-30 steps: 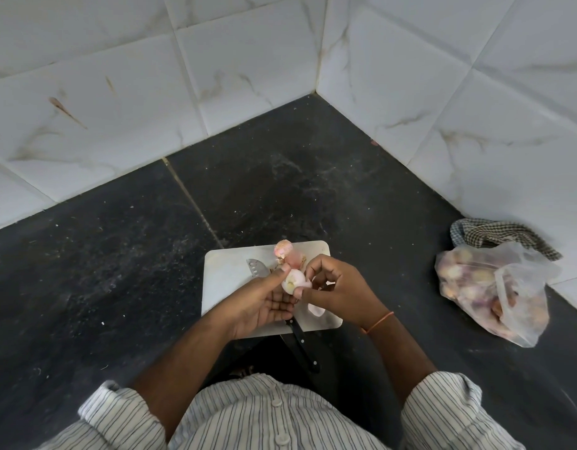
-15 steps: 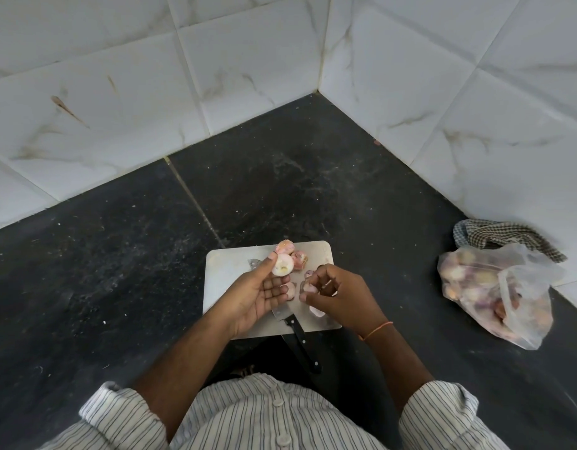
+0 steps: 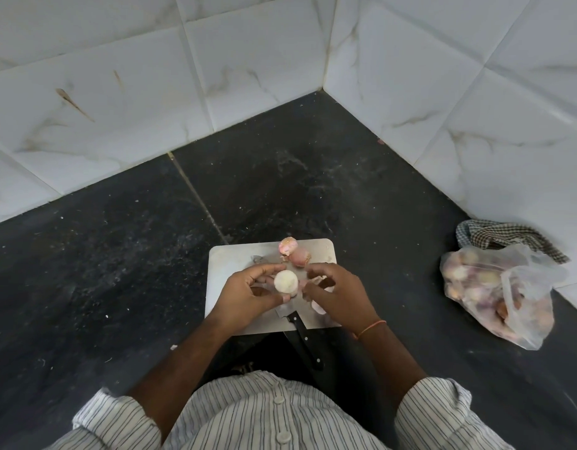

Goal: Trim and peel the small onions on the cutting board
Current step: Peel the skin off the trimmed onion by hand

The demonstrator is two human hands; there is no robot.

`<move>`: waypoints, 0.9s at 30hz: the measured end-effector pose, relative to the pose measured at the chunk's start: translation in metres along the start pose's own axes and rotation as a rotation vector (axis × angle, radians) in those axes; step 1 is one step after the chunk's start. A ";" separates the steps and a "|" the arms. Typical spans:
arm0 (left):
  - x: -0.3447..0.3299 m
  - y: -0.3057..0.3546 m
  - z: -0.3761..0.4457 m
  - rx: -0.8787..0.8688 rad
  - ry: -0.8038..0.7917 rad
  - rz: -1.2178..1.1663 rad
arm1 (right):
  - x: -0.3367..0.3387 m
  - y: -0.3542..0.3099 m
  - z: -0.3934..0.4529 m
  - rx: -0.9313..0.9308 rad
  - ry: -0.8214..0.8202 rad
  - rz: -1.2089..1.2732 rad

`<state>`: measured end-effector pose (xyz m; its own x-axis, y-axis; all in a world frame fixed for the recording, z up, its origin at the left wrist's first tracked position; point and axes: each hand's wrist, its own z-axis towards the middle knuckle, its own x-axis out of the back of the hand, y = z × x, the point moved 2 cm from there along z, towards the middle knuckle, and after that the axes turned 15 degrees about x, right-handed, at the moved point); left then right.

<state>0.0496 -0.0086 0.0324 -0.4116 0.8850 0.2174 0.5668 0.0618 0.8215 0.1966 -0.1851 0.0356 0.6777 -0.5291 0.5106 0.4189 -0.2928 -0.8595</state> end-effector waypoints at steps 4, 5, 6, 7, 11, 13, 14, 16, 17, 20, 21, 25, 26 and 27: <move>-0.004 0.011 -0.003 -0.058 -0.033 -0.047 | -0.007 -0.017 0.001 -0.074 -0.002 0.461; -0.004 0.013 -0.004 -0.062 -0.040 -0.057 | -0.006 -0.019 0.000 -0.081 0.015 0.510; -0.004 0.015 -0.005 -0.065 -0.048 -0.060 | -0.005 -0.022 -0.001 -0.083 0.024 0.539; -0.004 0.017 -0.006 -0.066 -0.058 -0.057 | -0.005 -0.023 -0.003 -0.085 0.028 0.558; -0.007 0.026 -0.010 0.019 -0.152 -0.195 | -0.004 -0.024 -0.007 -0.067 0.012 0.582; -0.008 0.029 -0.012 0.103 -0.155 -0.232 | -0.004 -0.024 -0.007 -0.018 0.038 0.496; -0.008 0.030 -0.012 0.133 -0.160 -0.222 | -0.005 -0.024 -0.007 0.007 0.055 0.448; -0.008 0.030 -0.011 0.170 -0.184 -0.196 | -0.005 -0.025 -0.008 0.034 0.091 0.392; -0.007 0.030 -0.011 0.183 -0.198 -0.197 | -0.005 -0.025 -0.008 0.045 0.108 0.370; -0.006 0.032 -0.012 0.210 -0.228 -0.233 | -0.006 -0.029 -0.009 0.053 0.156 0.318; -0.005 0.033 -0.012 0.214 -0.236 -0.242 | -0.007 -0.030 -0.009 0.039 0.163 0.309; -0.002 0.033 -0.014 0.295 -0.281 -0.341 | -0.014 -0.033 -0.007 -0.007 0.170 0.264; 0.000 0.033 -0.014 0.322 -0.290 -0.365 | -0.016 -0.033 -0.006 -0.017 0.176 0.261; 0.002 0.033 -0.014 0.344 -0.293 -0.384 | -0.018 -0.034 -0.006 -0.028 0.183 0.258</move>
<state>0.0578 -0.0115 0.0675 -0.4465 0.8571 -0.2570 0.6351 0.5059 0.5837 0.1665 -0.1705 0.0553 0.6381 -0.7228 0.2654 0.2287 -0.1512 -0.9617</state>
